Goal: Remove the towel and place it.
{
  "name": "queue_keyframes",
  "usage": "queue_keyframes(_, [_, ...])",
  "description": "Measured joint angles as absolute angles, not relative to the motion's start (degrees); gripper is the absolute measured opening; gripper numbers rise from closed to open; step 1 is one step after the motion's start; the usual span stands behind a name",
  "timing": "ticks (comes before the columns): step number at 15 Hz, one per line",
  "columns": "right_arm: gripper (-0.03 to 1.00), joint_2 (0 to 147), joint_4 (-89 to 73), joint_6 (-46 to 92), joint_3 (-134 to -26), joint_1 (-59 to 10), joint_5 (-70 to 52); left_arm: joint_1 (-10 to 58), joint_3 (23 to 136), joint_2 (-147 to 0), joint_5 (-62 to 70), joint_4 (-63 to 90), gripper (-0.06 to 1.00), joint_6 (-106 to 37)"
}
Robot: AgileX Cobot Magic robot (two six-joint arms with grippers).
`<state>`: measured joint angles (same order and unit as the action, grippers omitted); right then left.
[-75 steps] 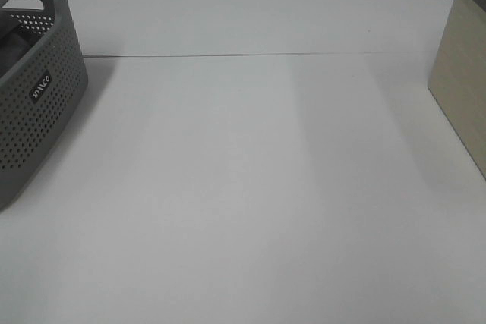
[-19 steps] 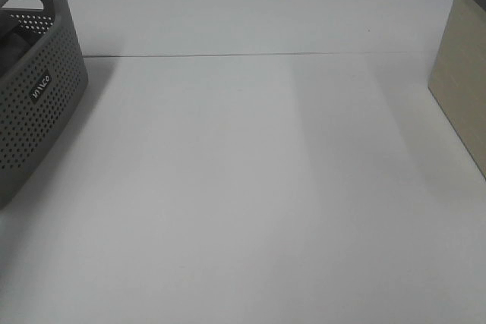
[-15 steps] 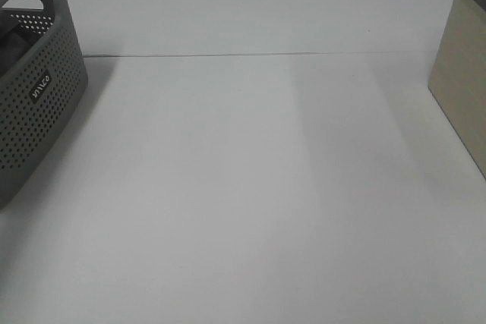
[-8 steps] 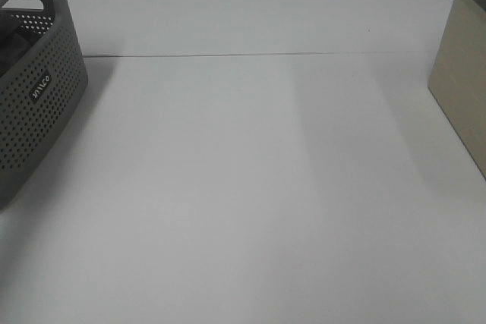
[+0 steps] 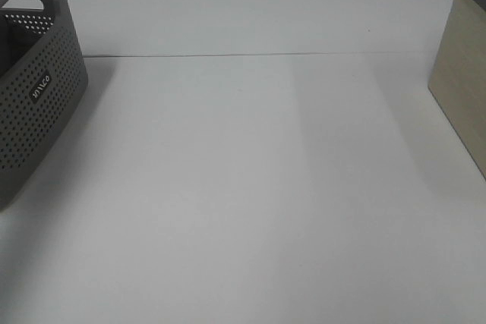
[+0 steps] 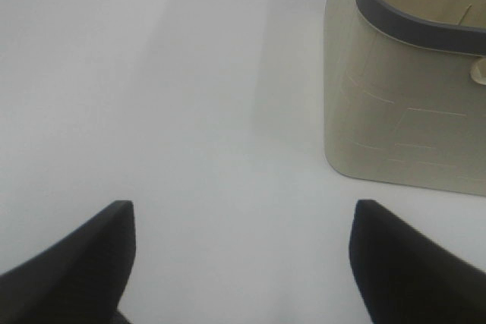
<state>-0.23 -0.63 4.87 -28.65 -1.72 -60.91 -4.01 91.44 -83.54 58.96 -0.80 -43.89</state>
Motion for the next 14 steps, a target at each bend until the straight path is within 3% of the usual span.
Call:
queue_keyframes(6, [0.76,2.3,-2.5,6.8,-29.5,-1.7,-59.3,-2.1,99.2,-80.8,61.4,6.7,0.0,-43.8])
queue_keyframes(14, [0.76,26.0,-35.0,33.2,-30.5,-1.7,-36.6,19.8,110.5,-84.1,59.3,7.4,0.0,-37.1])
